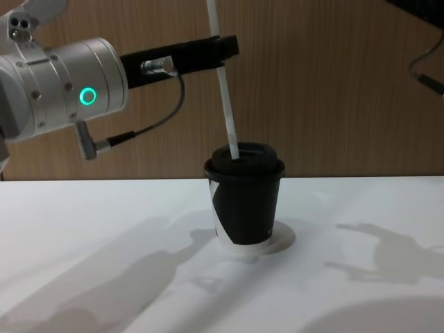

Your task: Pick up the straw with one hand, pass it to the other hand, and insert it into the cup.

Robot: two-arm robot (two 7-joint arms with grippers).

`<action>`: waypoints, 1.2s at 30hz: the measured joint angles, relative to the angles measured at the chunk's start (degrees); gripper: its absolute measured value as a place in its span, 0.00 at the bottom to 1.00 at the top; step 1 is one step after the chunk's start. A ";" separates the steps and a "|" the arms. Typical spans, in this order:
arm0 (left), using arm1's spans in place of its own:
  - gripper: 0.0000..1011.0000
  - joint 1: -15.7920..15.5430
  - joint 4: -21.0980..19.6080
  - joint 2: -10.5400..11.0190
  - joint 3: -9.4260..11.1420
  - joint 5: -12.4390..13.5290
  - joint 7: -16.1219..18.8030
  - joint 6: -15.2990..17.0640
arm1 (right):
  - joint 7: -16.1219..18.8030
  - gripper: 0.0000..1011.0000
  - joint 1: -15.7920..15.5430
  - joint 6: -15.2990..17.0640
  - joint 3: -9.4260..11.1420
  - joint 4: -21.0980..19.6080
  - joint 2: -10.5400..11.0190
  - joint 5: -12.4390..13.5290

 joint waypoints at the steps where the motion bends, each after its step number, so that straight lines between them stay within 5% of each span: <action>1: 0.01 -0.03 0.16 -0.11 0.01 0.18 0.01 -0.08 | 0.00 0.99 0.00 0.00 0.00 0.00 0.00 0.00; 36: 0.01 0.15 3.03 -2.10 0.53 2.16 -1.18 1.66 | 0.00 0.99 0.00 0.00 0.00 0.00 0.00 0.00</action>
